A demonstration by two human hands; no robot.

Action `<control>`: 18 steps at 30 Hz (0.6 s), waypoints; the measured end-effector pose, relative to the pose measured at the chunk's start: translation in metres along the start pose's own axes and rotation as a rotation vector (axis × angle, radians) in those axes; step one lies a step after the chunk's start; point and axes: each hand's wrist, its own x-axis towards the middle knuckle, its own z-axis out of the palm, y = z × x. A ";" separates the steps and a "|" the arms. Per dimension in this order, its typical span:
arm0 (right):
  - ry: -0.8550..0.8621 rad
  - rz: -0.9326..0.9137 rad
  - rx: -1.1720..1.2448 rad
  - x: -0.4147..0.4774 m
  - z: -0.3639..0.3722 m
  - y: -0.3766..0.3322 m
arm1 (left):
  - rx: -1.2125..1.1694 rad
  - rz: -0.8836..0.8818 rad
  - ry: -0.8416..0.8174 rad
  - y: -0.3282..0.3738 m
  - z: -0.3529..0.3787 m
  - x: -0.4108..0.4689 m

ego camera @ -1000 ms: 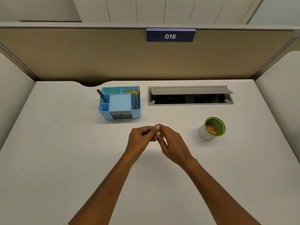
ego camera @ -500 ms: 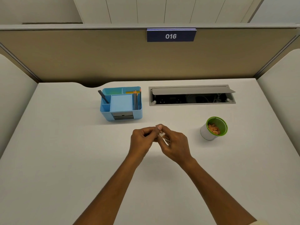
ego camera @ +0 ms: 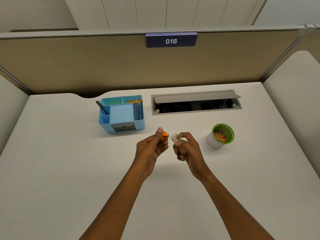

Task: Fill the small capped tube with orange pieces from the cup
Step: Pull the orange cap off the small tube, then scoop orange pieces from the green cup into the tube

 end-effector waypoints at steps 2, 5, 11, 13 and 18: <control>-0.035 0.093 0.258 0.000 -0.010 -0.006 | -0.137 -0.067 -0.052 -0.001 0.004 -0.001; -0.041 0.110 0.509 0.000 -0.028 -0.010 | -0.237 -0.094 -0.111 -0.002 0.008 -0.003; 0.199 0.033 0.748 -0.001 -0.076 -0.016 | -0.263 -0.104 -0.149 -0.007 0.008 0.002; 0.316 0.005 0.763 -0.002 -0.098 -0.019 | -0.264 -0.103 -0.136 -0.009 0.004 0.005; 0.689 -0.048 0.273 -0.003 -0.143 -0.019 | -0.282 -0.117 -0.122 -0.016 -0.002 0.011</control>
